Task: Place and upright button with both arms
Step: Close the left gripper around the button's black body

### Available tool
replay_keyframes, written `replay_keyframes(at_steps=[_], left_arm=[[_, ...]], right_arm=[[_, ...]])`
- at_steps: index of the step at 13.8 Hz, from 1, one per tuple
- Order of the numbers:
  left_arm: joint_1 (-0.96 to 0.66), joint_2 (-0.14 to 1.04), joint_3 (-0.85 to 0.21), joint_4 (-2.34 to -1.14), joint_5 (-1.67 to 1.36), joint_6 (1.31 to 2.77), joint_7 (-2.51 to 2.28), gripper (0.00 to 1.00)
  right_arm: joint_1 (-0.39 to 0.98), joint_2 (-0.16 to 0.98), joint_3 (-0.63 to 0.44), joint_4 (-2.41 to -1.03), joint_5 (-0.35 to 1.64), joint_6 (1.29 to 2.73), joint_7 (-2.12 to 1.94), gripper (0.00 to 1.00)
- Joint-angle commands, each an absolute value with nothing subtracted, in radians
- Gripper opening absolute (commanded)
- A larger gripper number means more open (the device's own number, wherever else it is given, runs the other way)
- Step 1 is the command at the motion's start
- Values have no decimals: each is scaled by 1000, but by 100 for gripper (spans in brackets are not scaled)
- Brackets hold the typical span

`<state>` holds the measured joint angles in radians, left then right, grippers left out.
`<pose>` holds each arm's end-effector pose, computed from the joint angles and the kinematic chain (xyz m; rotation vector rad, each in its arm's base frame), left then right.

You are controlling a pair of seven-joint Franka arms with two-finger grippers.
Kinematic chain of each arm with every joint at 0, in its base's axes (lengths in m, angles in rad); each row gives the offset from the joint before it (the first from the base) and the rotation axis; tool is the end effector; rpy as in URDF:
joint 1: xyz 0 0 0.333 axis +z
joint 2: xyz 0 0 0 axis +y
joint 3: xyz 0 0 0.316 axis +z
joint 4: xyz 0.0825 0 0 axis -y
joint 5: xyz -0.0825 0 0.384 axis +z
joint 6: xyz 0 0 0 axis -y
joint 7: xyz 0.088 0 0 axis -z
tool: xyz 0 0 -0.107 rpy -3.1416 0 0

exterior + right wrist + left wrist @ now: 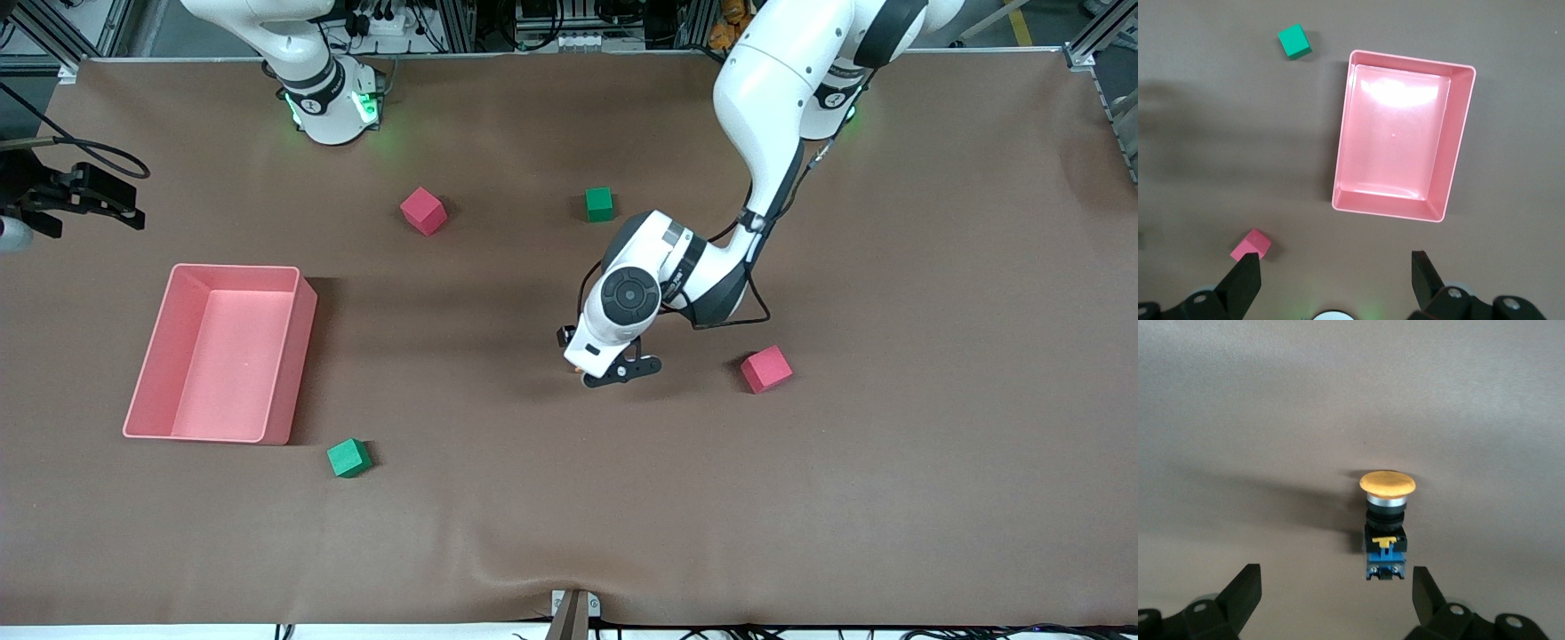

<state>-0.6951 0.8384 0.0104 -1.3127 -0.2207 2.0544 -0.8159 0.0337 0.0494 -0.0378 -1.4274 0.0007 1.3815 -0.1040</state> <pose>0.5604 -0.4749 0.2274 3.0372 0.3670 -0.2987 0.5500 -0.0016 0.6478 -3.1302 -0.1566 0.1493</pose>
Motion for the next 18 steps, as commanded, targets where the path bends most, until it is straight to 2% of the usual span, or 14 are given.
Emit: replay_keyframes(at_steps=[1, 4, 10, 15, 18], left_arm=[[-707, 876, 11, -1292, -238, 2117, -859, 100], [-709, 896, 11, -1289, -238, 2187, -859, 100], [-721, 908, 6, -1289, -236, 2192, -853, 100], [-721, 919, 6, -1290, -232, 2191, -833, 85], [-721, 919, 5, -1290, -233, 2191, -831, 85]], right_arm=[[28, 38, -32, -1427, -6, 1358, -95, 100], [38, 25, -34, -1448, 6, 1367, -86, 100], [34, -38, -118, -1508, 11, 1364, -84, 100], [38, -45, -118, -1529, 12, 1382, -9, 100], [38, -48, -117, -1525, 12, 1385, -11, 100]])
